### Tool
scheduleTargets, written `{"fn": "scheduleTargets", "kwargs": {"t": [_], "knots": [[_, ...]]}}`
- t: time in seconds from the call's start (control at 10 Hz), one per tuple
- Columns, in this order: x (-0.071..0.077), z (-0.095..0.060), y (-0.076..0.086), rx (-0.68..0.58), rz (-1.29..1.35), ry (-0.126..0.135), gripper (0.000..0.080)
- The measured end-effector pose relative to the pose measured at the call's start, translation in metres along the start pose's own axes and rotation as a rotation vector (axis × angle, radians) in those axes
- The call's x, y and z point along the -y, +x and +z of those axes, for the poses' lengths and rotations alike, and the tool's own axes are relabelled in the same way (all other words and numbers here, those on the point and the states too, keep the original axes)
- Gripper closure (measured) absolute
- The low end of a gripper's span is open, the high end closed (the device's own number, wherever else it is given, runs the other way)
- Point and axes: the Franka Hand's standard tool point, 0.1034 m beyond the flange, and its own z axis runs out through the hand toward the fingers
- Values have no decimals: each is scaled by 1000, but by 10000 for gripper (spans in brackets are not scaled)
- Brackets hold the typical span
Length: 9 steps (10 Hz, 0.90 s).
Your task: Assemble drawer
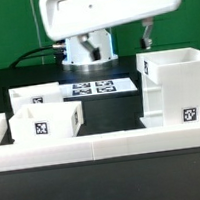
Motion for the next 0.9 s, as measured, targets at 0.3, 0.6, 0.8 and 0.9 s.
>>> {"fn": "scheduleTargets", "kwargs": {"t": [0.3, 0.6, 0.8, 0.9], "knots": [[-49, 15, -1, -10, -21, -9, 151], [-51, 18, -2, -6, -14, -5, 151], [-53, 22, -4, 1, -29, -17, 151], [-56, 34, -9, 19, -71, -51, 151]]}}
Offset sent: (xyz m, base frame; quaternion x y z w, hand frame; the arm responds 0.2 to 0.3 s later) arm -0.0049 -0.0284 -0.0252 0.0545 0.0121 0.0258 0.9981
